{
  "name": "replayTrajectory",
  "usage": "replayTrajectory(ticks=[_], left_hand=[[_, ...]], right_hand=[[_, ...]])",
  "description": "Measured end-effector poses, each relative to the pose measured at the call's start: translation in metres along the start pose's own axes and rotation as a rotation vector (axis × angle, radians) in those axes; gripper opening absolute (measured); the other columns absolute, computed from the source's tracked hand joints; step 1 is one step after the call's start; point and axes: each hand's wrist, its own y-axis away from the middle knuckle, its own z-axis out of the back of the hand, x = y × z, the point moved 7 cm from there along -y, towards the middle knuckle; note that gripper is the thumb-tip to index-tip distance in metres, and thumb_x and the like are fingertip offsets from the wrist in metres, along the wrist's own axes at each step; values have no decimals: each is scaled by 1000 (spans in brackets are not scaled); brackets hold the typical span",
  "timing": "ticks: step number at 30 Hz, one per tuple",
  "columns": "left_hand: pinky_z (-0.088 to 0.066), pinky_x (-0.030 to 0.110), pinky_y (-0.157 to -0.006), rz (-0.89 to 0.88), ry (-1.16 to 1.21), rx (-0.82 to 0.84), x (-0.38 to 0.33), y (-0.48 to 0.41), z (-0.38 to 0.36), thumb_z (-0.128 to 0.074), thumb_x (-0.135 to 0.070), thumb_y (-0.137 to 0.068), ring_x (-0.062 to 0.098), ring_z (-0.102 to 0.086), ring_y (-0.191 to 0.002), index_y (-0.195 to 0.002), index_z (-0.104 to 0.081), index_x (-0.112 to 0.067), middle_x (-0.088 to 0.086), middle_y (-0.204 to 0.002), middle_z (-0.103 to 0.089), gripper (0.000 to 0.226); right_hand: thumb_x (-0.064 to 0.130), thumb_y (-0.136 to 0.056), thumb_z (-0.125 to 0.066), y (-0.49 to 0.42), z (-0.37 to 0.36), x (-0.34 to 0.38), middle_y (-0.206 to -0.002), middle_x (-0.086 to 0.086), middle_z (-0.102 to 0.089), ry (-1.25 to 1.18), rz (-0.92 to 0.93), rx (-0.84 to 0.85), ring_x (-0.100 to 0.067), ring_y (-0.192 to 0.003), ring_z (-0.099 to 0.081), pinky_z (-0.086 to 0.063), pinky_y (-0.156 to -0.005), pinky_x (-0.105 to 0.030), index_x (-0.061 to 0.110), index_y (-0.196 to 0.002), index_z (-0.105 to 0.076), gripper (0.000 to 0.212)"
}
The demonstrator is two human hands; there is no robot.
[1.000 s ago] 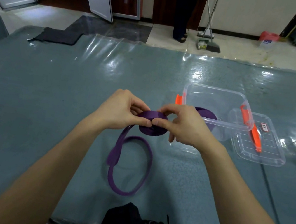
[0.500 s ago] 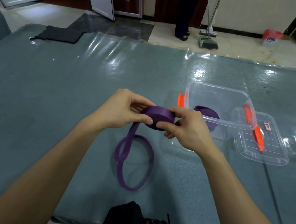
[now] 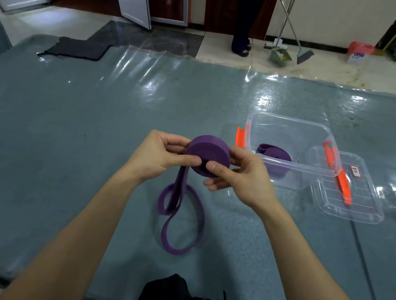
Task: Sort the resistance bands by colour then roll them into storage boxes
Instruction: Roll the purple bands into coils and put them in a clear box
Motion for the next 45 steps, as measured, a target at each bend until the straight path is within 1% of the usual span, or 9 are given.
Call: replayTrajectory(ticks=[5, 10, 14, 18, 24, 30, 35, 41, 45], left_hand=[[-65, 41, -95, -21, -381, 89, -8, -1, 0, -100, -13, -71, 17, -82, -92, -106, -86, -13, 0, -91, -84, 37], [-62, 38, -73, -236, -1007, 222, -36, -3, -22, -78, -65, -61, 7, -76, -75, -97, -86, -33, -11, -77, -80, 48], [-64, 28, -81, -198, -783, 214, -35, 1, -13, -98, -42, -67, -2, -77, -79, -100, -86, -28, -14, -82, -82, 37], [-64, 28, -89, -32, -429, 180, -9, 3, 2, -102, -10, -67, 14, -82, -90, -106, -85, -14, -2, -93, -84, 42], [-63, 27, -88, 25, -137, 86, 0, 6, 6, -92, 0, -75, 22, -82, -94, -106, -83, -8, 11, -99, -84, 34], [-64, 31, -89, 24, -65, 9, -2, 5, 2, -94, -5, -74, 28, -82, -92, -100, -83, -4, 14, -96, -83, 28], [-65, 47, -94, 33, -280, 87, 2, 3, 1, -101, -12, -69, 29, -82, -89, -95, -85, -8, 10, -88, -84, 30], [-65, 46, -82, -25, -651, 145, -5, -3, -6, -103, -31, -66, 12, -80, -73, -85, -86, -28, -8, -73, -80, 26], [-64, 42, -76, -64, -854, 154, -11, -5, -5, -94, -57, -59, 4, -76, -71, -84, -84, -36, -17, -70, -77, 34]], right_hand=[[49, -74, -96, -5, 5, 14, -124, 20, -70, 627, -6, 122, -21, -52, -74, -54, -48, -28, 38, -136, -66, 69], [51, -79, -90, -14, -18, 13, -71, 3, -72, 1037, 166, 196, -16, -64, -71, -58, -68, -39, 22, -91, -75, 35], [49, -77, -93, -9, -4, 7, -67, 3, -72, 778, 171, 109, -12, -61, -70, -57, -65, -38, 27, -88, -78, 29], [35, -78, -96, -3, 3, 4, -68, 0, -76, 522, 119, 91, -16, -64, -77, -64, -71, -42, 27, -89, -80, 21], [12, -78, -94, -2, 5, 7, -90, -15, -81, 90, 43, 42, -45, -75, -78, -65, -81, -58, 5, -102, -81, 27], [14, -79, -92, -3, 6, -5, -99, -14, -82, 8, -42, 68, -44, -81, -79, -67, -81, -49, 7, -111, -81, 35], [43, -68, -99, -5, 10, 3, -106, 6, -79, 390, -37, 107, -24, -59, -75, -60, -54, -37, 29, -120, -76, 58], [44, -91, -83, -8, -4, 21, -61, 27, -67, 807, 108, 161, -7, -45, -64, -57, -60, -32, 30, -102, -73, 21], [47, -95, -76, -9, -16, 19, -99, 16, -73, 1031, 252, 173, 19, -61, -56, -48, -71, -28, 27, -111, -72, 26]])
